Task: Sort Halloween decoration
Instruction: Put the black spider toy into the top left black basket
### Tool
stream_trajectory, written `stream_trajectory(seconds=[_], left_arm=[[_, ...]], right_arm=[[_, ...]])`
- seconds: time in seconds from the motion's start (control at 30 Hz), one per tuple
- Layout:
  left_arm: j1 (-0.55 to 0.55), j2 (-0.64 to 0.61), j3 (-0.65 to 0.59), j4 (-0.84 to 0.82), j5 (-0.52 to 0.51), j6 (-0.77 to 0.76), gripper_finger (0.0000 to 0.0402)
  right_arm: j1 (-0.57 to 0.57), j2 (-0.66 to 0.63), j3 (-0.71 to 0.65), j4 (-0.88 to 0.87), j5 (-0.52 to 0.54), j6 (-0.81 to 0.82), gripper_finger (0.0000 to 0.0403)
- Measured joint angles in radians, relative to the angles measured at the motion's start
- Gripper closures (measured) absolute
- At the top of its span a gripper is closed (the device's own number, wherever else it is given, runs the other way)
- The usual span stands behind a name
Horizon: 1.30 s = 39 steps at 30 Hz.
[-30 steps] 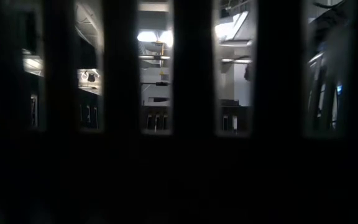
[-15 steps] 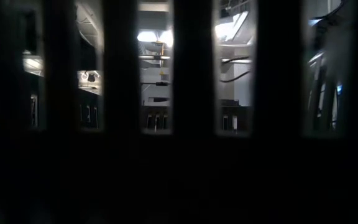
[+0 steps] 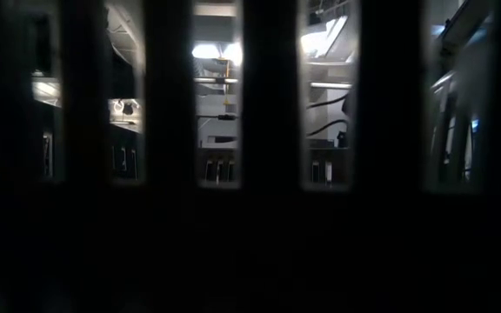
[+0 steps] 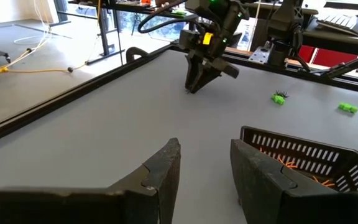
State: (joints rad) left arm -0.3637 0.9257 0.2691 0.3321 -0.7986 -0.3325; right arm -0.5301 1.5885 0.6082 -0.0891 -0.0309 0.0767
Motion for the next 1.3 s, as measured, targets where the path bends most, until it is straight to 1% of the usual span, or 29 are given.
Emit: stream_trajectory(seconds=[0.07, 0.13, 0.27, 0.33, 0.47, 0.57, 0.67, 0.8, 0.9, 1.0, 1.17, 1.3], left_arm=[[0.000, 0.000, 0.000, 0.000, 0.000, 0.001, 0.0269], [0.000, 0.000, 0.000, 0.000, 0.000, 0.001, 0.0269], [0.000, 0.000, 0.000, 0.000, 0.000, 0.001, 0.0269], [0.000, 0.000, 0.000, 0.000, 0.000, 0.000, 0.0269], [0.000, 0.000, 0.000, 0.001, 0.001, -0.020, 0.0269], [0.000, 0.000, 0.000, 0.014, 0.007, -0.026, 0.0269], [0.002, 0.000, 0.000, 0.033, 0.005, -0.027, 0.0269], [0.024, 0.000, 0.000, 0.050, 0.011, -0.027, 0.0268], [0.084, 0.000, 0.000, 0.056, 0.081, -0.029, 0.0260], [0.160, 0.002, 0.001, 0.094, 0.210, -0.030, 0.0239], [0.254, 0.038, 0.001, 0.253, 0.371, 0.026, 0.0201], [0.305, 0.104, 0.011, 0.369, 0.459, 0.063, 0.0181]], right_arm=[[0.000, 0.001, -0.001, 0.000, 0.001, 0.001, 0.0282], [0.000, -0.001, -0.001, 0.000, 0.003, 0.001, 0.0303], [0.000, -0.005, 0.018, -0.011, -0.011, -0.003, 0.0371], [0.000, -0.006, 0.038, -0.026, -0.027, -0.006, 0.0393], [0.000, -0.016, 0.084, -0.034, -0.076, -0.002, 0.0381], [0.002, -0.035, 0.129, -0.015, -0.123, 0.002, 0.0388], [0.032, -0.038, 0.166, -0.001, -0.140, -0.002, 0.0398], [0.099, -0.036, 0.226, 0.075, -0.147, -0.008, 0.0392], [0.153, -0.033, 0.266, 0.109, -0.163, -0.027, 0.0398], [0.211, -0.034, 0.300, 0.195, -0.172, -0.029, 0.0399], [0.289, -0.034, 0.329, 0.287, -0.174, -0.032, 0.0394], [0.325, -0.034, 0.334, 0.334, -0.174, -0.032, 0.0394]])
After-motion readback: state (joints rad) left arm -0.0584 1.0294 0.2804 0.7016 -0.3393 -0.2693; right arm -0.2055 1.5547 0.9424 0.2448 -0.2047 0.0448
